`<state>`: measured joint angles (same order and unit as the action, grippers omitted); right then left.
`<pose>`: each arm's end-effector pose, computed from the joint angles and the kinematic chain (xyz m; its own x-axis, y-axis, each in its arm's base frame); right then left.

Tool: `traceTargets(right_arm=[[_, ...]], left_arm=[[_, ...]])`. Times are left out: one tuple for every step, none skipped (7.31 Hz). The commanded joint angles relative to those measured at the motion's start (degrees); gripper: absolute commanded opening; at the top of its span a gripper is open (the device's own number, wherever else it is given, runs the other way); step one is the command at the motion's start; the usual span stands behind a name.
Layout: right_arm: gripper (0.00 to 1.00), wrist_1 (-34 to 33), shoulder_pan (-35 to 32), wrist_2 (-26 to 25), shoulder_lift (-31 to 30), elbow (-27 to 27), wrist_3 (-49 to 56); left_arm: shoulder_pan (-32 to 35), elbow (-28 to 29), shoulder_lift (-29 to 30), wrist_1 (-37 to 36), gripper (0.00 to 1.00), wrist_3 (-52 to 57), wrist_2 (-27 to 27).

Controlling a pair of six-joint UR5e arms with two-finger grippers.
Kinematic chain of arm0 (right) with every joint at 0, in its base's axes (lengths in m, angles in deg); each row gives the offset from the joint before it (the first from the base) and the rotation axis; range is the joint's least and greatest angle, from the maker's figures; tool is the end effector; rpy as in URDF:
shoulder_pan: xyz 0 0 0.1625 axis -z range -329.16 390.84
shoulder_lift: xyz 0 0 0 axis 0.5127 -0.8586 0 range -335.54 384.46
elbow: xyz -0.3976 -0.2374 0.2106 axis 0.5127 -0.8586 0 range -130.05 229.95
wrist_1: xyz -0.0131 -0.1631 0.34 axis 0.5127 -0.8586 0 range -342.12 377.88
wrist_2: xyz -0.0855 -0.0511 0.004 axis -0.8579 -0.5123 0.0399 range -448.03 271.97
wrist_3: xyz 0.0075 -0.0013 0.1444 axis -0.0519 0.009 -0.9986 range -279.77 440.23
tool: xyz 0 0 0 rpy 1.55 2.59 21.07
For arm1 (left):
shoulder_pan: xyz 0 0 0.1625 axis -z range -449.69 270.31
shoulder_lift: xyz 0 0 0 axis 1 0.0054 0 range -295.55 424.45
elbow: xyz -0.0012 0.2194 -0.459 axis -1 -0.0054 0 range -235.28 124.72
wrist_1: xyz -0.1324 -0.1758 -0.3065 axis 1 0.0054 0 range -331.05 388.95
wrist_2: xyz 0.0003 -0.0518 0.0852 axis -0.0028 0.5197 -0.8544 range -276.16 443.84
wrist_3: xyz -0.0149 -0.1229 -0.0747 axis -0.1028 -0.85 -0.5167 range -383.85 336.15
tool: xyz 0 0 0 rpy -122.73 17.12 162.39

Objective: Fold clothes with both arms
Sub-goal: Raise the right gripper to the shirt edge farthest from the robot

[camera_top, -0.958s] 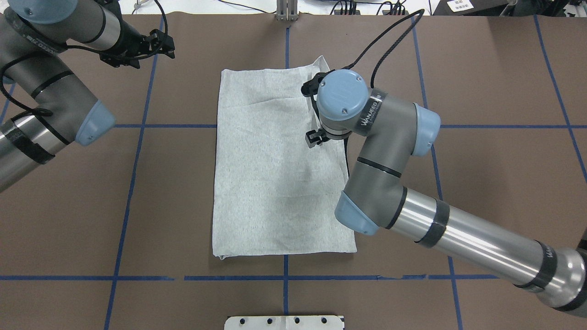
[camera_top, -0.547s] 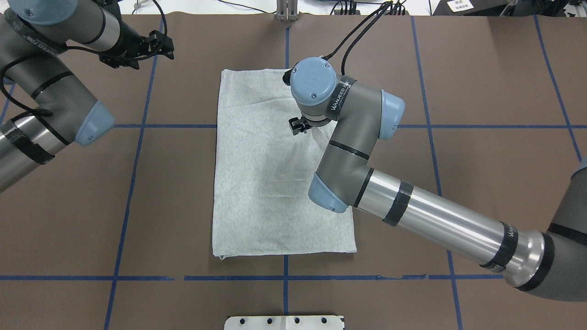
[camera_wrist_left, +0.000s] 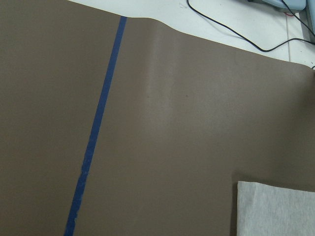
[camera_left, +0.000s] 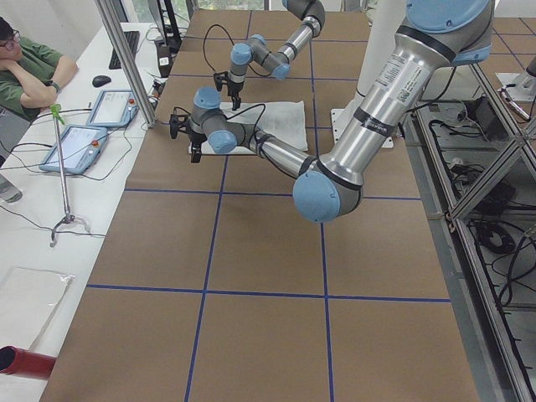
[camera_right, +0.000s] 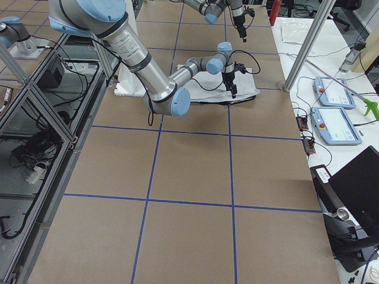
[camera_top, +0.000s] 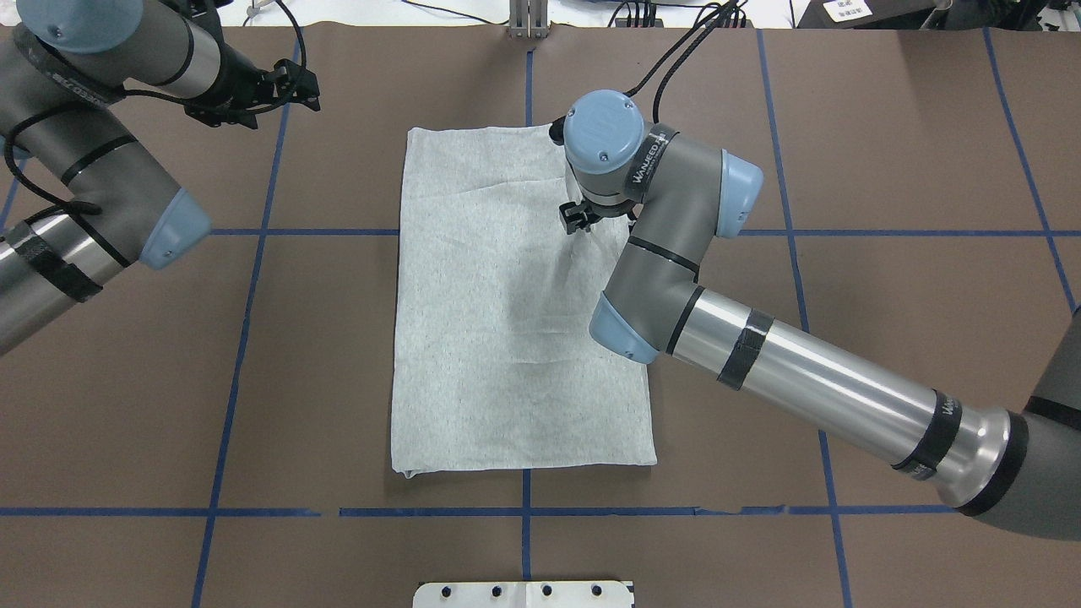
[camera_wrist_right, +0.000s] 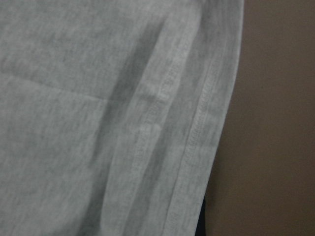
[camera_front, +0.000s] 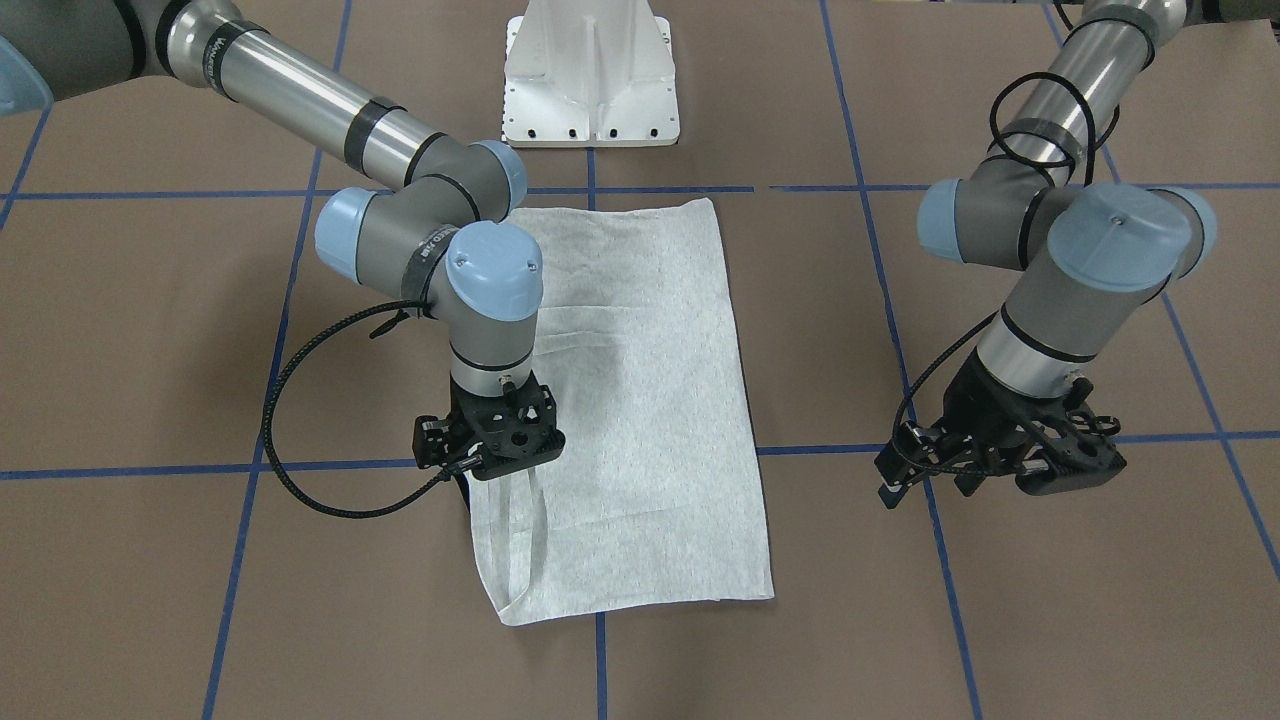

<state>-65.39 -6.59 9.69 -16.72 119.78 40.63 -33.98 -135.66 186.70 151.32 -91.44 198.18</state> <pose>-0.6112 -0.6113 0.3873 0.8292 -0.3268 0.4535 0.1543 0.9136 0.3763 0.3686 -0.6714 0.4509 0.5132 -0.1362 -0.8474 0.3968 0.9131 0.0936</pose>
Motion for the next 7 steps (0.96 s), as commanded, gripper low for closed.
traceTargets(right_arm=[[1.0, 0.38, -2.72, 3.68, -4.14, 0.83, 3.72], [1.0, 0.38, -4.91, 5.62, -6.87, 3.36, 6.26], [1.0, 0.38, -6.06, 8.08, -8.46, 5.3, 6.46], [1.0, 0.38, -6.51, 8.97, -8.56, 6.88, 6.03], [1.0, 0.21, -6.6, 9.07, -8.82, 9.59, 5.5], [1.0, -0.05, -6.69, 9.07, -10.05, 13.01, 3.06], [1.0, 0.03, -7.21, 11.07, -10.32, 14.27, 0.34]], left_arm=[[0.02, 0.04, 0.27, 0.06, 1.0, 0.0, 0.0], [-0.07, 0.04, 0.36, 0.06, 1.0, 0.0, 0.0], [-0.07, -0.05, 0.45, 0.06, 1.0, -0.26, 0.0], [0.02, -0.22, 0.54, -0.03, 1.0, -0.35, 0.09], [0.02, -0.74, 0.45, -0.12, 1.0, -0.35, 0.18], [-0.94, -3.36, 0.19, -0.81, 1.0, -0.61, 0.26], [-2.43, -6.95, -0.77, -1.17, 1.0, -2.62, 0.52]])
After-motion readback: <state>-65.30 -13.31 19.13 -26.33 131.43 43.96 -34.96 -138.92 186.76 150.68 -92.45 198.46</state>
